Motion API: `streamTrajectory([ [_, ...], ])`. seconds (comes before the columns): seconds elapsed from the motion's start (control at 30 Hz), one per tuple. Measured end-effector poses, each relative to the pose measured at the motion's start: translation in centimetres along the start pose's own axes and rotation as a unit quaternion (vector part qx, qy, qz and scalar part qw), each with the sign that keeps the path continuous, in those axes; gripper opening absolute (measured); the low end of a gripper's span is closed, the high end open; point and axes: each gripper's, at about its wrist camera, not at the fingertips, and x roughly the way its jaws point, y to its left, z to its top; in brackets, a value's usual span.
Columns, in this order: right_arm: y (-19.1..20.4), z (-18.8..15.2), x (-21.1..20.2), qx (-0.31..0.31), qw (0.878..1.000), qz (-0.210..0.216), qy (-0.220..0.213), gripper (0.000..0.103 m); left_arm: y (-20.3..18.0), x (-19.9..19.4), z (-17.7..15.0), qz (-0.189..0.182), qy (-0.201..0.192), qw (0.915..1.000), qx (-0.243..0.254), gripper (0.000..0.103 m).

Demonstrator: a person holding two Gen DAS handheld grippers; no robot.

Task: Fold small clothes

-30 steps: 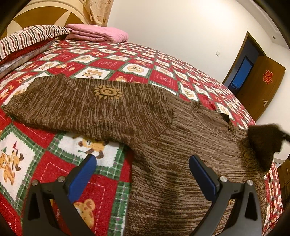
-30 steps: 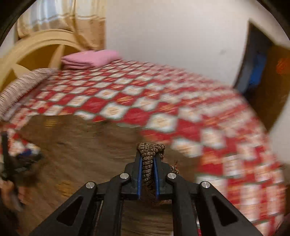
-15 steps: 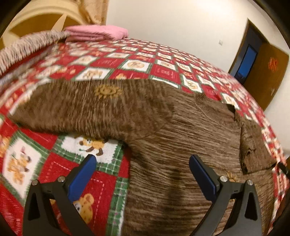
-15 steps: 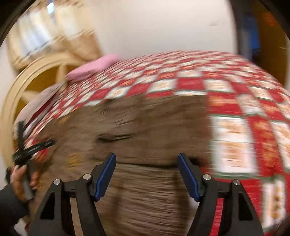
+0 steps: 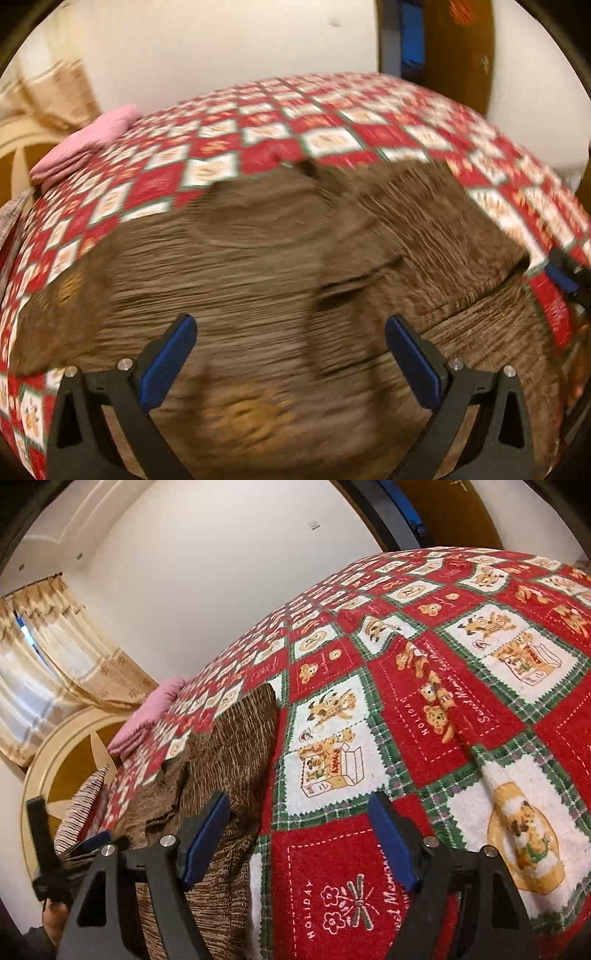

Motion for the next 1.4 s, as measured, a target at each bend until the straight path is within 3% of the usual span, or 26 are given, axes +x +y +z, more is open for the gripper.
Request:
streamTrajectory([
  [0.1, -0.1, 0.2, 0.1, -0.003, 1.000, -0.005, 0.004, 0.081, -1.7, 2.4, 1.3, 0.035, 0.003, 0.9991, 0.024, 0.103],
  [0.2, -0.3, 0.0, 0.3, -0.009, 1.000, -0.007, 0.010, 0.083, -0.8, 3.8, 3.3, 0.070, -0.008, 0.9971, 0.027, 0.103],
  [0.27, -0.2, 0.0, 0.5, -0.013, 1.000, -0.009, 0.012, 0.084, 2.2, 4.6, 4.9, 0.143, -0.010, 0.9896, -0.007, 0.103],
  [0.33, -0.2, 0.0, 0.4, -0.014, 1.000, -0.009, 0.013, 0.085, 5.5, 4.7, 5.4, 0.151, 0.001, 0.9871, -0.054, 0.103],
  [0.43, 0.0, 0.0, 0.5, -0.017, 1.000, -0.012, 0.016, 0.087, 9.2, 3.9, 4.1, 0.120, 0.021, 0.9876, -0.099, 0.103],
  [0.53, 0.4, -0.1, 0.8, -0.025, 0.999, -0.015, 0.020, 0.089, 10.1, 2.4, 1.9, 0.098, 0.014, 0.9887, -0.112, 0.103],
  [0.63, 0.3, -0.1, 0.6, -0.024, 0.999, -0.011, 0.017, 0.089, 9.8, 0.7, -0.8, 0.067, 0.000, 0.9915, -0.111, 0.103],
  [0.77, 0.5, -0.2, -0.2, -0.029, 0.999, -0.016, -0.003, 0.089, 8.4, 1.5, -2.4, 0.051, 0.004, 0.9952, -0.084, 0.103],
  [0.87, 2.3, 0.2, 0.3, -0.068, 0.997, -0.045, 0.012, 0.089, 8.4, 1.5, -2.4, 0.028, 0.000, 0.9960, -0.085, 0.103],
  [0.97, 5.4, 1.2, 1.1, -0.124, 0.990, -0.061, 0.015, 0.089, 8.4, 1.8, -2.6, 0.028, -0.003, 0.9949, -0.097, 0.103],
  [1.03, 7.0, 2.0, 2.3, -0.135, 0.988, -0.068, 0.030, 0.079, 8.9, 2.1, -2.6, 0.031, 0.004, 0.9934, -0.111, 0.103],
  [1.1, 8.0, 2.0, 3.7, -0.136, 0.988, -0.056, 0.054, 0.052, 9.5, 2.0, -2.9, 0.022, 0.000, 0.9916, -0.128, 0.103],
  [1.17, 8.4, 1.1, 5.4, -0.157, 0.979, -0.098, 0.083, 0.041, 10.3, 1.9, -3.2, 0.009, -0.006, 0.9890, -0.147, 0.103],
  [1.23, 7.3, -0.4, 6.7, -0.151, 0.977, -0.105, 0.110, 0.040, 10.7, 1.7, -3.4, -0.002, -0.011, 0.9873, -0.159, 0.103],
  [1.33, 6.8, -1.3, 5.4, -0.148, 0.979, -0.101, 0.096, 0.040, 10.9, 1.7, -3.5, -0.007, -0.016, 0.9864, -0.163, 0.103],
  [1.4, 7.3, -1.6, 5.0, -0.166, 0.974, -0.112, 0.101, 0.040, 10.9, 1.7, -3.5, -0.010, -0.017, 0.9860, -0.165, 0.103],
])
